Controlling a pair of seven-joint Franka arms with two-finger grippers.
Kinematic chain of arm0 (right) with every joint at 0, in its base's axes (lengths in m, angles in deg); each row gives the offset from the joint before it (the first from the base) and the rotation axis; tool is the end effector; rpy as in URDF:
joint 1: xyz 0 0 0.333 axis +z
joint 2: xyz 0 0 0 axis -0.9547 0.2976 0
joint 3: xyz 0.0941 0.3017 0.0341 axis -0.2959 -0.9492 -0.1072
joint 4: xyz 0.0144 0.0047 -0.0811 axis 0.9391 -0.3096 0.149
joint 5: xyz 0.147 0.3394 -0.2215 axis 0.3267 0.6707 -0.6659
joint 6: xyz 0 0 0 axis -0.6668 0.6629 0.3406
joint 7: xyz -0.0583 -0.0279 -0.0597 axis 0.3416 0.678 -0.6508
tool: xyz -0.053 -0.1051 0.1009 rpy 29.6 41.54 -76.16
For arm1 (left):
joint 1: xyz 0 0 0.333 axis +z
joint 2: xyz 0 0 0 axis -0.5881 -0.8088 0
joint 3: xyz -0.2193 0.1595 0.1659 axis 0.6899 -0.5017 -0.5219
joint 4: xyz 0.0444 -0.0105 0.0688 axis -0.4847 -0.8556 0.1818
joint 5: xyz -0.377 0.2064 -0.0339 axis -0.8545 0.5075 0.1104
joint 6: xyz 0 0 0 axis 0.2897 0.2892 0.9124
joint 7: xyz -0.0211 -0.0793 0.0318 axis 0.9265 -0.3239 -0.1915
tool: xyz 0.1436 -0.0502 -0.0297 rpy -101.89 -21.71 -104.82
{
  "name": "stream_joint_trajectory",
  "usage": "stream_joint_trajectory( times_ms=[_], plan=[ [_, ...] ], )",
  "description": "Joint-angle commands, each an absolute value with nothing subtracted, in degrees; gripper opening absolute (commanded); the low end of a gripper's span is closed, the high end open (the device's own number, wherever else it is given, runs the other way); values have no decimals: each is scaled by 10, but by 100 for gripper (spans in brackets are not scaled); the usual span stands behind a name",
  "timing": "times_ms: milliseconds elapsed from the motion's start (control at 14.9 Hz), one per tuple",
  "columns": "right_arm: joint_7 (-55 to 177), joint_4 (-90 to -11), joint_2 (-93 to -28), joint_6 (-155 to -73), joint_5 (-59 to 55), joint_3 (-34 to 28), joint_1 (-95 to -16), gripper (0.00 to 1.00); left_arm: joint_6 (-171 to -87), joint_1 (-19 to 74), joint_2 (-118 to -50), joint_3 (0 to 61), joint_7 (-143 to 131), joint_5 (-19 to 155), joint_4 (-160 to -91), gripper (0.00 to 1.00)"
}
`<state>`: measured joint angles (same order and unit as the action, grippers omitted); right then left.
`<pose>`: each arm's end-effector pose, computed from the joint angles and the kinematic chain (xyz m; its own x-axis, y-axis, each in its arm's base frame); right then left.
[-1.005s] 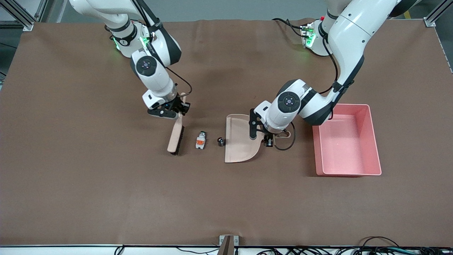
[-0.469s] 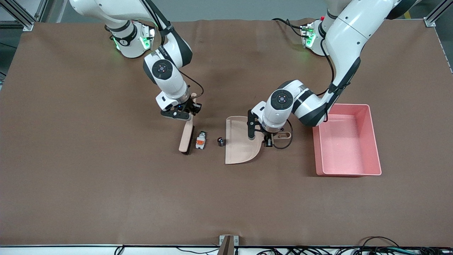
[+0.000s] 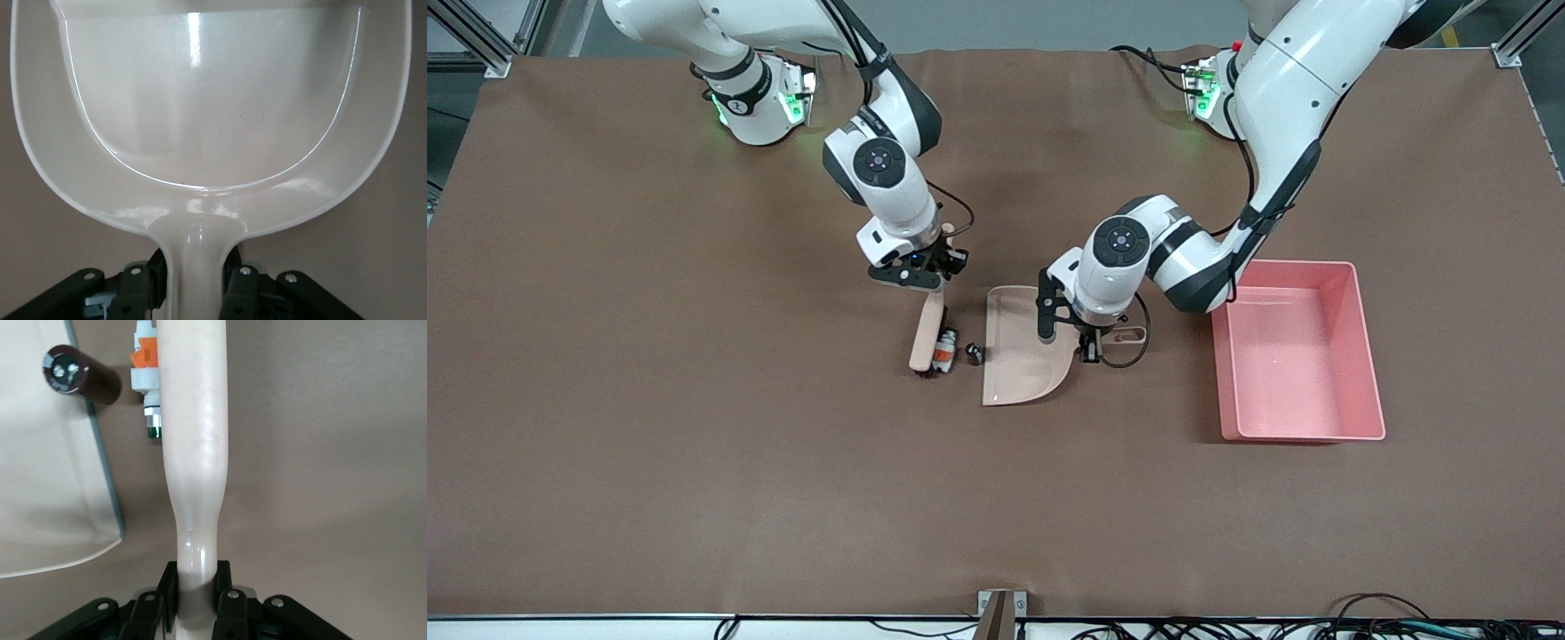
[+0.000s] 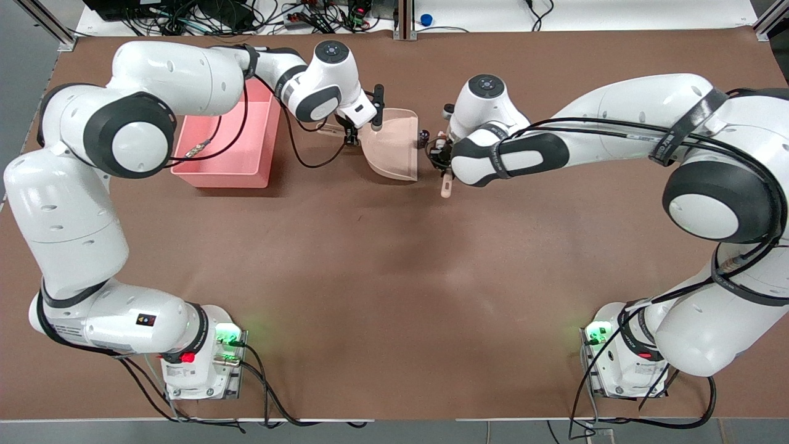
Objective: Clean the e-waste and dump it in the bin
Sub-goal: 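Sweep the brush with the right gripper pushing the parts into the dustpan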
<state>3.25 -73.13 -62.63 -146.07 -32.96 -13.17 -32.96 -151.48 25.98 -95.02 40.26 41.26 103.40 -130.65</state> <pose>0.4371 0.4298 0.1648 0.9731 -0.2291 -0.0257 -0.2305 -0.9665 -0.1126 0.5483 -0.4040 0.1459 -0.0566 -0.9981 0.0248 -0.9964 0.0549 -0.0648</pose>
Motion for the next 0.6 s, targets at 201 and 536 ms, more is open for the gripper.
stream_joint_trajectory(
  times_ms=[201, 536],
  plan=[
    [2, -676, -592, -1454, -322, -126, -302, 0, -1510, 254, -965, 402, 404, 1049, -1289, 17],
    [-21, -606, -548, -1427, -321, -126, -286, 0, -1510, 250, -976, 402, 403, 1048, -1274, 17]
  ],
)
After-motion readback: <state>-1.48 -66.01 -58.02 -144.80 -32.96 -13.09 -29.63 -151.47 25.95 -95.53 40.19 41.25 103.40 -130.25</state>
